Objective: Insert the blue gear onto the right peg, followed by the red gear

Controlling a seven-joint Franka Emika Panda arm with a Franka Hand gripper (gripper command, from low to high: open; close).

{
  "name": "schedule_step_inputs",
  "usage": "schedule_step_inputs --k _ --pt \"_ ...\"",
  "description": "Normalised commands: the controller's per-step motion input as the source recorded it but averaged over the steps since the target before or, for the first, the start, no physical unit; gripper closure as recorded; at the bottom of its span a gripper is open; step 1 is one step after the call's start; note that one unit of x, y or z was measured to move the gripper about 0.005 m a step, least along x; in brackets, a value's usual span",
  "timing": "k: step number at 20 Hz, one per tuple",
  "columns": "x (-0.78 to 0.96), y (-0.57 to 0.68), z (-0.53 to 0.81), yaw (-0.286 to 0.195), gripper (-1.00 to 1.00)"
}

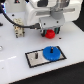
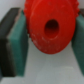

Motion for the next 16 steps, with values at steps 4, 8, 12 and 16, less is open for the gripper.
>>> schedule_step_inputs --k 4,8,12,16 --pt "0.33 -0.06 0.57 0.0 1.0" --pt "0.64 -0.16 0.54 0.0 1.0" --pt "0.79 -0.2 0.5 0.0 1.0" --pt "0.87 -0.2 0.4 0.0 1.0"
